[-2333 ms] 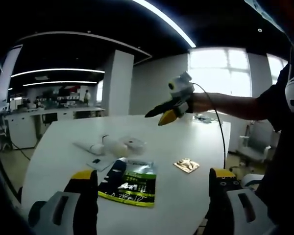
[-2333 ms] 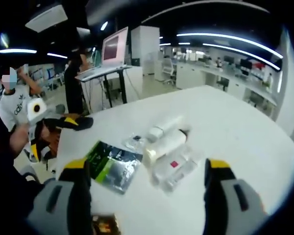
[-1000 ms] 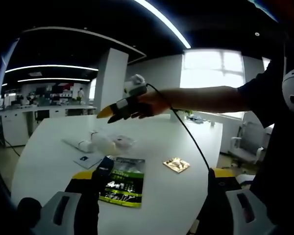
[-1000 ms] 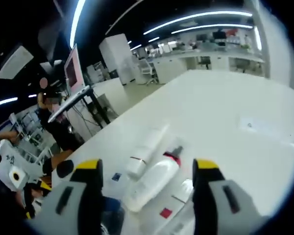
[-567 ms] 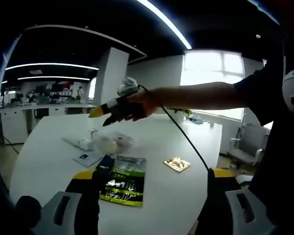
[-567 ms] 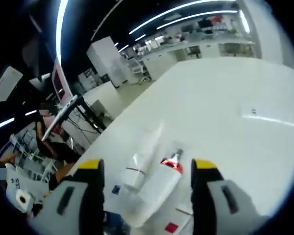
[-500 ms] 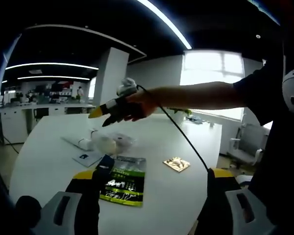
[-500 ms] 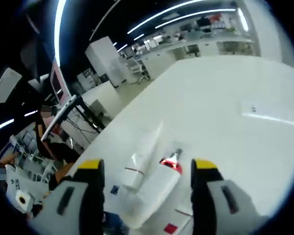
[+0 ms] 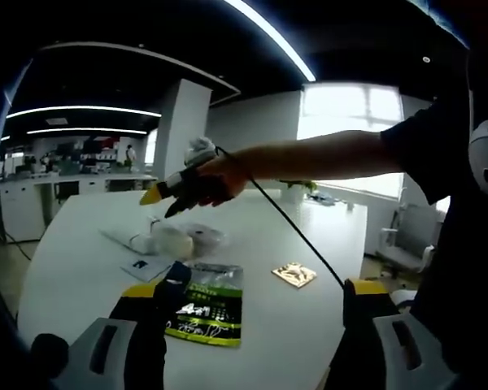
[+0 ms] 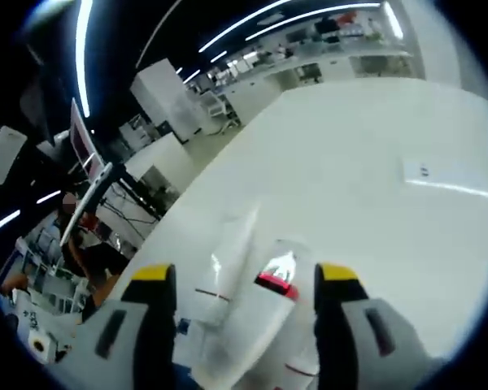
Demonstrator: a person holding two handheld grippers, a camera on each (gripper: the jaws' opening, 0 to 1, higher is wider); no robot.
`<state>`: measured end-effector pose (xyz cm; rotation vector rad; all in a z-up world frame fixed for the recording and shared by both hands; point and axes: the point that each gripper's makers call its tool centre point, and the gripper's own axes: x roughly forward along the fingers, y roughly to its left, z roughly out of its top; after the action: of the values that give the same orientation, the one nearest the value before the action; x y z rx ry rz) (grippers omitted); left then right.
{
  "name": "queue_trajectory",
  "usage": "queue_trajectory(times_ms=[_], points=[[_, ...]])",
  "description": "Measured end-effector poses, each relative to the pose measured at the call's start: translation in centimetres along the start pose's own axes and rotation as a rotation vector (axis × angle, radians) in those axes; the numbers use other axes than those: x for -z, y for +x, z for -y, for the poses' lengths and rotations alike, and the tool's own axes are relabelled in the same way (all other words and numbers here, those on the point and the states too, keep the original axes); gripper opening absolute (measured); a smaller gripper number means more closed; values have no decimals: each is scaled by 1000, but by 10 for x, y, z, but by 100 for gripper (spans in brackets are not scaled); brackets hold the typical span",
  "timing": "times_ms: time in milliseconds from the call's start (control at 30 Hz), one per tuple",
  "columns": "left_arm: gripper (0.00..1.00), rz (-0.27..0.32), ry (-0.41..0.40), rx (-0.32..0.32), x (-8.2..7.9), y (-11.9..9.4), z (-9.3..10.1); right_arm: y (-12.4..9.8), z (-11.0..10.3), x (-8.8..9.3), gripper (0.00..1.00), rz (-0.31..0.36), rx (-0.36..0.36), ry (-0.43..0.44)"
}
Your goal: Arrange the skincare products in the storage area until every visible bottle or jar stands upright without overlapping.
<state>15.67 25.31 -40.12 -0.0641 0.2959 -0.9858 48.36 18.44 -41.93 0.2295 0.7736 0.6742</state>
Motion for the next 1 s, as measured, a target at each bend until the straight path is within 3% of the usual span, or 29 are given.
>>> queue_trajectory(times_ms=[167, 333, 733, 1000], points=[[92, 3, -5, 5, -1, 2, -1, 2, -5, 13, 69, -18, 21, -13], [91, 11, -4, 15, -2, 3, -2, 12, 9, 5, 69, -30, 45, -18], [90, 9, -8, 23, 2, 1, -1, 17, 16, 9, 59, -50, 104, -24], [89, 7, -7, 36, 4, 2, 2, 25, 23, 10, 59, -74, 130, -35]])
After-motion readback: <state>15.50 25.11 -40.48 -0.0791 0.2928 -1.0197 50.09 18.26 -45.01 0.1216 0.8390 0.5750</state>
